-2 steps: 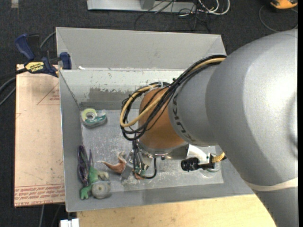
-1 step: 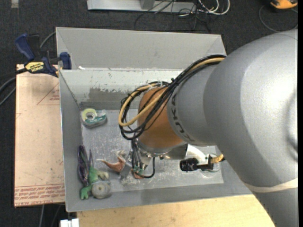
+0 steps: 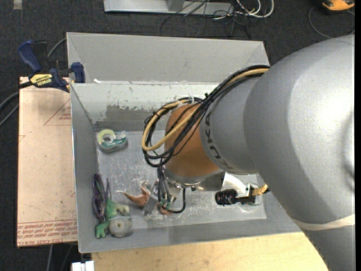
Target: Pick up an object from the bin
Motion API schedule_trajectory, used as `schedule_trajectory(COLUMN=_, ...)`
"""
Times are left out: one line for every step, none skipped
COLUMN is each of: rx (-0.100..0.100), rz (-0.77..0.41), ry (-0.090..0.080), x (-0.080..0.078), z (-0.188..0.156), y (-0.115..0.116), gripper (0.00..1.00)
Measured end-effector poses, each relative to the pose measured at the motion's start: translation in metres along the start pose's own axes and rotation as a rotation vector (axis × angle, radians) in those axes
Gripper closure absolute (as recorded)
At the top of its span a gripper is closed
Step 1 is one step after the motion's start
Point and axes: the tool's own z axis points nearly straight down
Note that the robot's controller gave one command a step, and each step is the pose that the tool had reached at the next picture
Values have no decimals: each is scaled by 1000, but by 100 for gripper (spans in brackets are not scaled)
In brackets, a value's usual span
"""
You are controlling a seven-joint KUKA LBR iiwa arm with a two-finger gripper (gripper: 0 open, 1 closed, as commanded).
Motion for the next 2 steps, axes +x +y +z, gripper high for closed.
schedule_trajectory(rx=-4, rz=-219, ry=-4, x=8, z=-31, y=7, gripper=100)
schedule_trajectory(rx=-4, rz=-219, ry=-4, x=7, z=-31, y=7, gripper=100)
